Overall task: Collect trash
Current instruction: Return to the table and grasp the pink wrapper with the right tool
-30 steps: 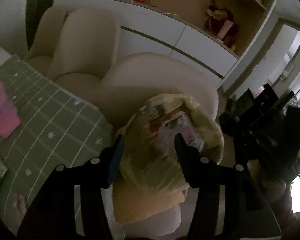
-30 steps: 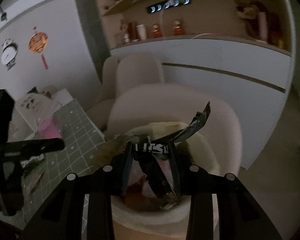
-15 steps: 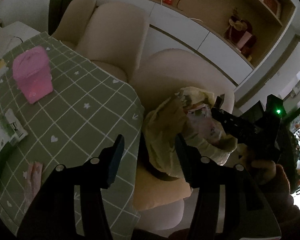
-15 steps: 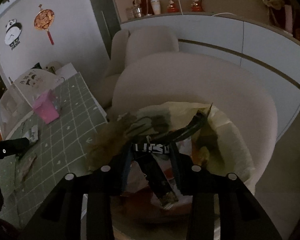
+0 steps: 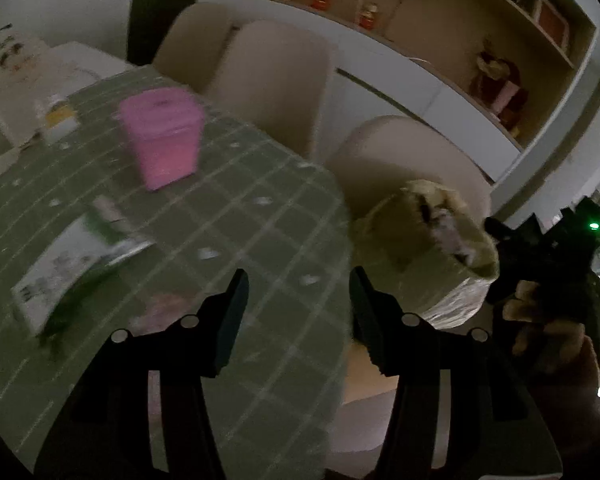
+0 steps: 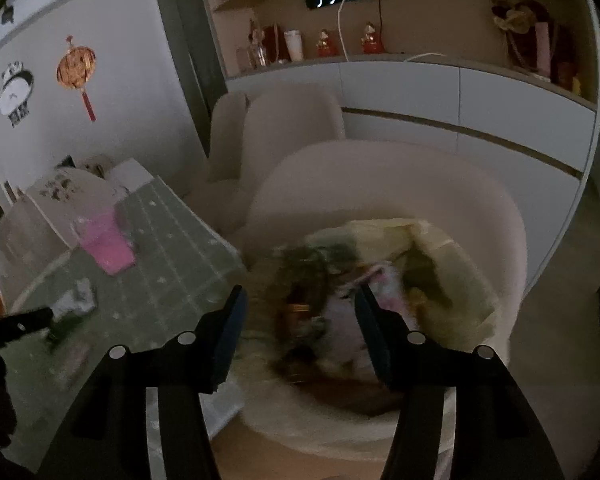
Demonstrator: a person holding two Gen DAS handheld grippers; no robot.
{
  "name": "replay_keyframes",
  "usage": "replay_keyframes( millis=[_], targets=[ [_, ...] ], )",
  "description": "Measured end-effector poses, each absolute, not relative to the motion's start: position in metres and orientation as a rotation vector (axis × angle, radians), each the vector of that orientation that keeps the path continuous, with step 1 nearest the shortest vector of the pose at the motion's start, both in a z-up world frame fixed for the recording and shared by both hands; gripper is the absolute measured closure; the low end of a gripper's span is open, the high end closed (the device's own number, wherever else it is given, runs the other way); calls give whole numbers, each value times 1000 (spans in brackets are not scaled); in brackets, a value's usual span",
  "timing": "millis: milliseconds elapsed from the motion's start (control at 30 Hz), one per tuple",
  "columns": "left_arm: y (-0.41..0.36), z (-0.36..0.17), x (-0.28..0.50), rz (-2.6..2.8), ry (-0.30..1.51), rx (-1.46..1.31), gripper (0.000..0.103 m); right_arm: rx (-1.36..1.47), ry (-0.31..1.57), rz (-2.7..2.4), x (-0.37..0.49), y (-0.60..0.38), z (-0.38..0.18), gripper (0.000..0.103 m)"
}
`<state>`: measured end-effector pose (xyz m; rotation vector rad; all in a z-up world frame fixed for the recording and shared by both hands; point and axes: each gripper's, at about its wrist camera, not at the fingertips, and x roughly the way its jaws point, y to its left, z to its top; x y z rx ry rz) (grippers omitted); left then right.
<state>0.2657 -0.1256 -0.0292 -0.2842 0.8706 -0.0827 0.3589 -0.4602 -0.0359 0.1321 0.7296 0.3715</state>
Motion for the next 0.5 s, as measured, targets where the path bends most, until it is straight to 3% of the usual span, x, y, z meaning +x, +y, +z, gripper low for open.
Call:
replay_keyframes(
  millis=[333, 400, 500],
  targets=[
    [-6, -41, 207, 121, 854, -340, 53, 121, 740, 436, 311, -382, -27, 50],
    [16, -41, 193, 149, 842, -375, 52, 123, 760, 471, 306, -362, -30, 44],
    [40, -44, 169, 176, 834, -419, 52, 157, 815, 570, 299, -326, -42, 43]
  ],
)
